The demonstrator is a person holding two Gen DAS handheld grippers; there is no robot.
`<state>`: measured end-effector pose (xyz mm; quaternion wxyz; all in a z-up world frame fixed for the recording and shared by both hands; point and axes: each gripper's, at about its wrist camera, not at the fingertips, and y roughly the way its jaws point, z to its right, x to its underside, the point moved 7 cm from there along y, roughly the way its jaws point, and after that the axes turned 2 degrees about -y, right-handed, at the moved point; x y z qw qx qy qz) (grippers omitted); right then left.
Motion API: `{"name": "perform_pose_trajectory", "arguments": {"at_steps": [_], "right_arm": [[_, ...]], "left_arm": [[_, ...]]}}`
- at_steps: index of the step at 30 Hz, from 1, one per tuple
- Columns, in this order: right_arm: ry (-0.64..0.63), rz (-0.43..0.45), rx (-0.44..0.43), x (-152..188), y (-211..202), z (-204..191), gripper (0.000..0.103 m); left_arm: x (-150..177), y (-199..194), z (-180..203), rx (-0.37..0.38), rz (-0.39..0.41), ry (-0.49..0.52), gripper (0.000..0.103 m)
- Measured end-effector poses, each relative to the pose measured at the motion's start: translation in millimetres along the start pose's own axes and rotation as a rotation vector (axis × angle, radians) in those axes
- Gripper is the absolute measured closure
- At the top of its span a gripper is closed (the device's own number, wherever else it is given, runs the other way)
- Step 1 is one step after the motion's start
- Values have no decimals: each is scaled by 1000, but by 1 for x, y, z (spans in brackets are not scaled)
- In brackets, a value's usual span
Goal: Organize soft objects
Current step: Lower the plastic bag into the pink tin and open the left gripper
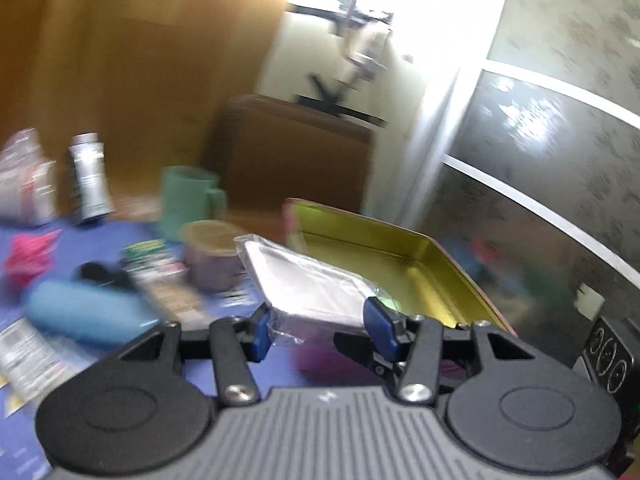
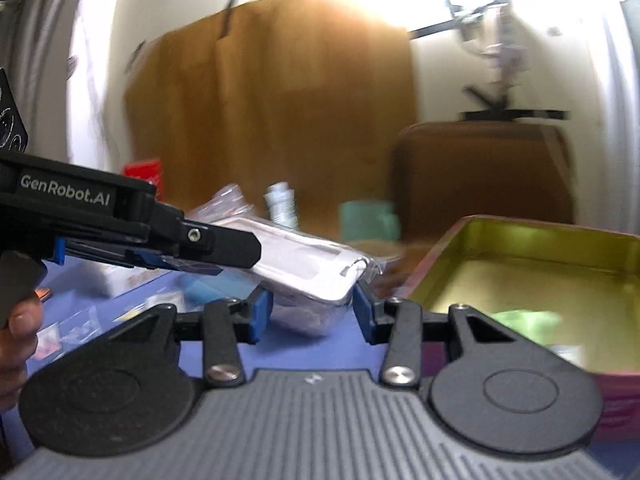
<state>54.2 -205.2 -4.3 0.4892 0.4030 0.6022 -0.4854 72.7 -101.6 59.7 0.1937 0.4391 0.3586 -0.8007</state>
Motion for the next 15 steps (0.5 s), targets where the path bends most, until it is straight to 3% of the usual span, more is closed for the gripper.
{"name": "perform_pose_trajectory", "arguments": {"at_steps": [7,11,13,15], "right_arm": [[78,-13,186,6,-37,95,56],[96,-56,277,16,-48,141,53],[98,-64,329,19,-52,157,30],[101,-56,380,22,-57,171,23]], "left_arm": [[1,90,78,124,-114,66,55],[7,136,109,127,-172,99,51],[9,151,116,100,-184,120,43],[8,158,120,79,-184,133,41]]}}
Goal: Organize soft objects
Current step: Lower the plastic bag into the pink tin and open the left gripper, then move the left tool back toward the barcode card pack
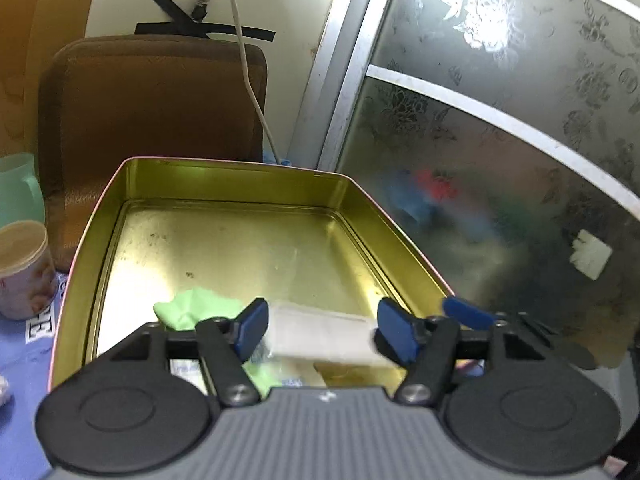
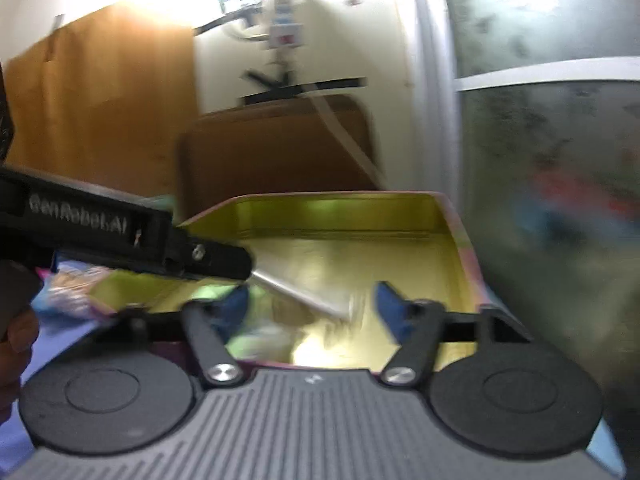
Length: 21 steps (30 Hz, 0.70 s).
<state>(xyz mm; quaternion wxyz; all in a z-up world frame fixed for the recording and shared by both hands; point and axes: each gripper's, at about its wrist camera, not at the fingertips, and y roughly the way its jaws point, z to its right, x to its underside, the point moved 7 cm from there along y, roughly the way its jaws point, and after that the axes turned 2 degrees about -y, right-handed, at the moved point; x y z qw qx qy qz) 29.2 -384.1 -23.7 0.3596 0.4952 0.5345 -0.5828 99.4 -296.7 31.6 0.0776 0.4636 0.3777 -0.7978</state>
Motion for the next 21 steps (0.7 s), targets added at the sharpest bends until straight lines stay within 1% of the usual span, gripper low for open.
{"name": "perform_pose_trajectory", "arguments": {"at_steps": [3,7,11,14,17,21], "right_arm": [[39,33,21,0,-5,16,23],[100,80,15,-1,-13,17,23],[87,112,-30,-4,-22,-7,23],[54,131,-68,-7,-30,-31,23],[29,137,-121,-10,-35,-59,23],[-7,134,-188,-10,-37,-98,23]], "left_arm": [[2,-2,0,-3,0,0,40],[6,-15,-11,-28,9,-17,40],[15,-45,-26,-56,48,-32,35],[26,-75,-41,-65,81,-57,35],[40,-103,-63,-120,106,-80,35],[64,-131,-102,-246,97,-131,35]]}}
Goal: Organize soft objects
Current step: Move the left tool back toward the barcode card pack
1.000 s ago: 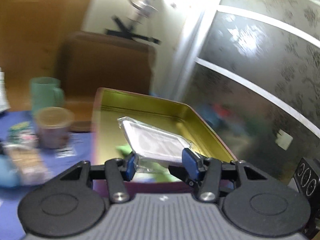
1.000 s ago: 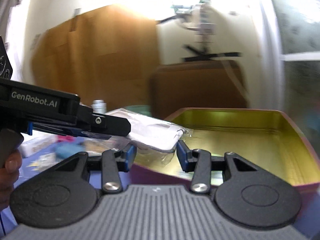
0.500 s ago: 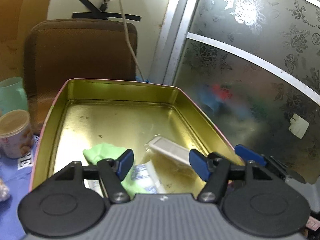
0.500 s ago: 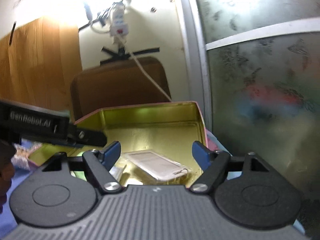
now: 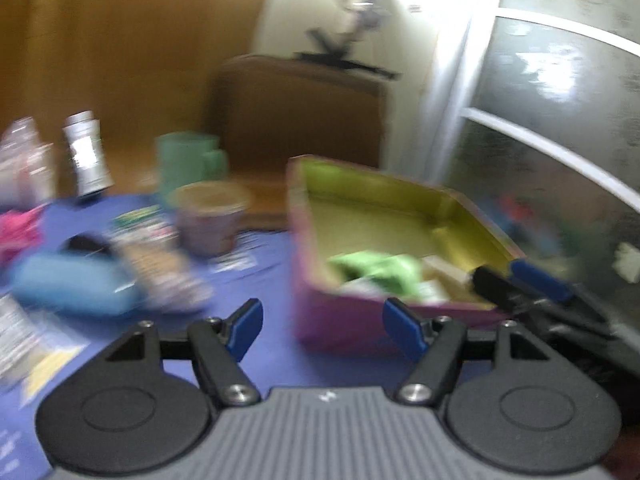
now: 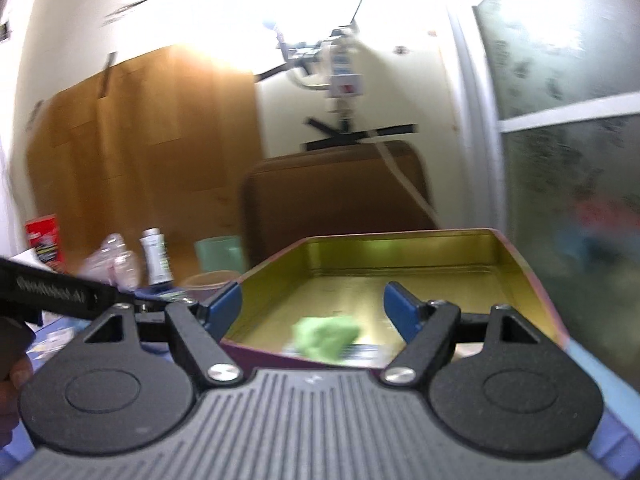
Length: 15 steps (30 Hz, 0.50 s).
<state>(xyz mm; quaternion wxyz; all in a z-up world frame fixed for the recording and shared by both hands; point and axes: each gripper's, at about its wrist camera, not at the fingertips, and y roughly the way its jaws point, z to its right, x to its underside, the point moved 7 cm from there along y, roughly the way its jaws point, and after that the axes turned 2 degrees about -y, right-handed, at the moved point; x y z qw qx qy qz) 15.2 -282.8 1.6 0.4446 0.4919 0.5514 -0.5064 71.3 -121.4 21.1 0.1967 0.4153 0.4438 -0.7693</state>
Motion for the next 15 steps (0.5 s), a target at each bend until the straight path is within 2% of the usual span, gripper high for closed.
{"name": "perform_pose_trajectory", "arguments": {"at_steps": [4,7,15], "right_arm": [[-5,-16,-56,10,1,-34,23],[28,-43,-83,21,-2,-50,23],[95,-89,-90,29,-8,-61,23]], "left_arm": [[15,-17,-41,-94,-10,-53,35],[24,-27,-58,-150,-16,-57,35],[43,-40,-84,-257,-21,-29,32]]}}
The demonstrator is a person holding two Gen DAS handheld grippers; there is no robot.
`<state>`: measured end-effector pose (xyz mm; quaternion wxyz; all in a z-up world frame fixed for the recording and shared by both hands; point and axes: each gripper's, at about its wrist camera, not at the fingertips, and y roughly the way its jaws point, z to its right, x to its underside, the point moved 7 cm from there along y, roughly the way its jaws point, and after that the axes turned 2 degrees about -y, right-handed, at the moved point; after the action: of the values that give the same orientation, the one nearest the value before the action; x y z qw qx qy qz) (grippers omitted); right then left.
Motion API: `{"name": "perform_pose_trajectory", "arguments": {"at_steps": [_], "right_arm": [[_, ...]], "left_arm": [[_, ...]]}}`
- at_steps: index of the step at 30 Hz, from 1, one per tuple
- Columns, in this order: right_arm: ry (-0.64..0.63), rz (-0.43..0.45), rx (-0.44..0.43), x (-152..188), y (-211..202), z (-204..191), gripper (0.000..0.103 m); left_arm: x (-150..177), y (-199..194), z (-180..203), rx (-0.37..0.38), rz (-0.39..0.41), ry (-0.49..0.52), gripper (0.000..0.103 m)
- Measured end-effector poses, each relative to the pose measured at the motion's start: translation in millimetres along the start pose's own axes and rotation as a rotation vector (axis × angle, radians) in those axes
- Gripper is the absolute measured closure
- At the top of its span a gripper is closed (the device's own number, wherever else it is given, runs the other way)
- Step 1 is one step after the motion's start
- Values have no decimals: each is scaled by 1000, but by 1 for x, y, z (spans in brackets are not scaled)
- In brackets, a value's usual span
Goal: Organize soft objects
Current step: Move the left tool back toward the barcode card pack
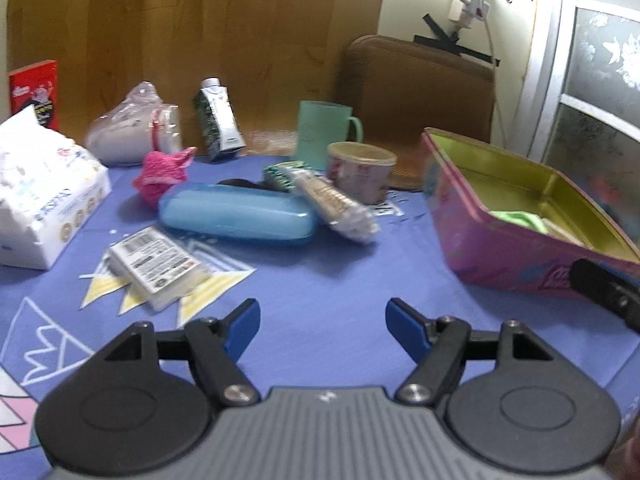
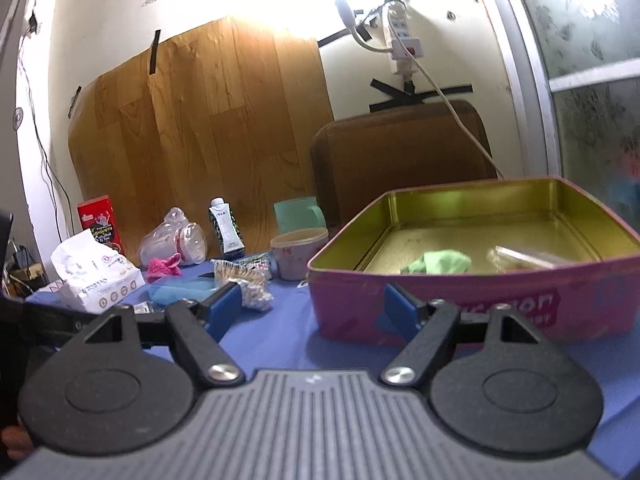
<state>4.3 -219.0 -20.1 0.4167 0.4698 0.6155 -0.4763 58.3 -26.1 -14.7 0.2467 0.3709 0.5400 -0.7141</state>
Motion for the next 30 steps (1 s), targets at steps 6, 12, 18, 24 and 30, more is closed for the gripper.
{"name": "perform_pose_trajectory", "arguments": {"at_steps": [6,12,18,24,30], "right_arm": [[17,-53,-26,7,10,-8,23],[-21,-89,-42,15,20,-30,23],[-76,-126,-94,19,37,-57,23],[-137,-187,-167,25,60,-92,23],[-224,-273,-282,33,98,-138,23]], "left_arm": [[4,1,-22,-64,-4,3,32],[7,3,-49,-117,-6,-10,31],[10,3,-80,-155,-8,-42,31],[6,-6,-127,-225,22,-88,31],[3,-17,-190,-253,72,-278,31]]}}
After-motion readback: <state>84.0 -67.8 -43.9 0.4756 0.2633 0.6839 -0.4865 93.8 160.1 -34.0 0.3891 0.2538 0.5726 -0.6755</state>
